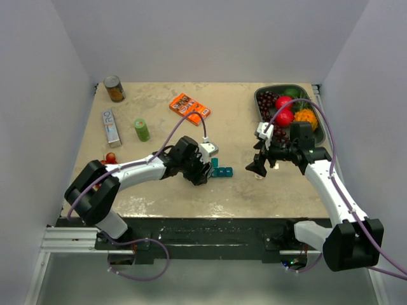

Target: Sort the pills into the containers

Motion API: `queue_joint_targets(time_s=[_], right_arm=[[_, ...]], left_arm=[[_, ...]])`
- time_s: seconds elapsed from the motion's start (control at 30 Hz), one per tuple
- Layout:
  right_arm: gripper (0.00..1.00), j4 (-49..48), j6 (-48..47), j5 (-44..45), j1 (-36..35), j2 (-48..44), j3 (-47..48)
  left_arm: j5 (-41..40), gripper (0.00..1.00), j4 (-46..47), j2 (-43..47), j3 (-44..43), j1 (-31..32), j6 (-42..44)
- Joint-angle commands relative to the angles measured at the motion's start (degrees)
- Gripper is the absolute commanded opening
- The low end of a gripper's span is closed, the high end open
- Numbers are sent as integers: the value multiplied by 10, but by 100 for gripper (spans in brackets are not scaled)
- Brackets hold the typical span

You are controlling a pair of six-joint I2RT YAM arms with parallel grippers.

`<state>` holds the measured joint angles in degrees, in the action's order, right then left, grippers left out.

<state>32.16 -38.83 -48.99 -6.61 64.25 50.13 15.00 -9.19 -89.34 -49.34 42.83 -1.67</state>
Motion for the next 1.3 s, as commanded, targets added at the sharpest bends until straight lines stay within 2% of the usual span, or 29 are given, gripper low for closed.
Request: queue_joint_targets(time_s=[0.0, 0.53, 1.27], right_arm=[[99, 0, -7, -13, 4, -2, 14], [99, 0, -7, -13, 4, -3, 14], [99, 1, -7, -12, 4, -2, 14]], left_arm=[[4, 0, -60, -25, -47, 3, 30], [11, 0, -202, -99, -162, 17, 31], [-14, 0, -318, -161, -269, 23, 28]])
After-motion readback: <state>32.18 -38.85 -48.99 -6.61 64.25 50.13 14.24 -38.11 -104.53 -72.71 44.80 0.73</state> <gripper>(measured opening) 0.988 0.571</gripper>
